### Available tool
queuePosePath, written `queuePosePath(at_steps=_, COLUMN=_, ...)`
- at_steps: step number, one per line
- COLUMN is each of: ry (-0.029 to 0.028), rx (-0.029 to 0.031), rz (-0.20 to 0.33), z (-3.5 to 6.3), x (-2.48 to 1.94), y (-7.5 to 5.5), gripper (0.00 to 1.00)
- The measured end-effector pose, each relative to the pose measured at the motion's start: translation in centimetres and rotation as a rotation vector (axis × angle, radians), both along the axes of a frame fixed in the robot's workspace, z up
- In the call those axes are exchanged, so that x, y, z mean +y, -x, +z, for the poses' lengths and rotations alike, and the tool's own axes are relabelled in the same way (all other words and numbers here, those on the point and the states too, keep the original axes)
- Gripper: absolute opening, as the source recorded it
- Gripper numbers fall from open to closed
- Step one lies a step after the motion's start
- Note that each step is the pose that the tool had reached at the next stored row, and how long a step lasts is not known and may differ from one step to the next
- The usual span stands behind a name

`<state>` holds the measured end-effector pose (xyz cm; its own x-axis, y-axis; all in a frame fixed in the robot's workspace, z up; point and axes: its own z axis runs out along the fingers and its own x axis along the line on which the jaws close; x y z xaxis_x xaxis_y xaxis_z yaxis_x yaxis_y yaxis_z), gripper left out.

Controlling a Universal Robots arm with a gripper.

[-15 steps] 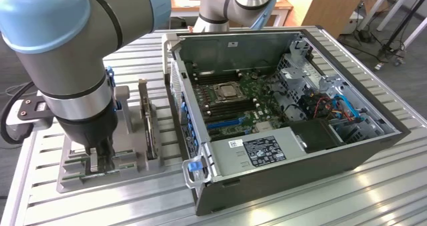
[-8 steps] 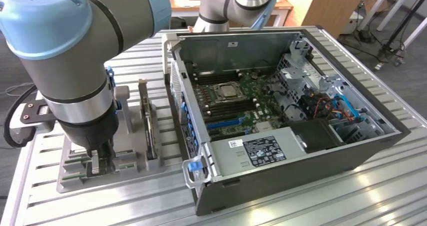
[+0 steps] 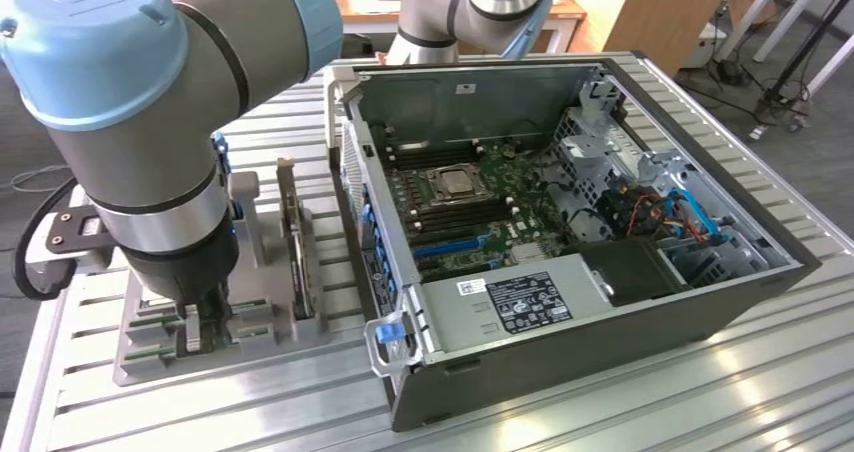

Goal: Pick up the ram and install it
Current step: 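Pick up the ram and move it above insertion slot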

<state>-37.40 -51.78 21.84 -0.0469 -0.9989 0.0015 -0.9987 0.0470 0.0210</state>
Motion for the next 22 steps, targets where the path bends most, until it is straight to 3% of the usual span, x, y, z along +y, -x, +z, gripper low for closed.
queuePosePath(at_steps=22, ry=0.0001, rx=0.0026, rz=0.003, z=-1.2, x=0.0, y=0.0, gripper=0.36)
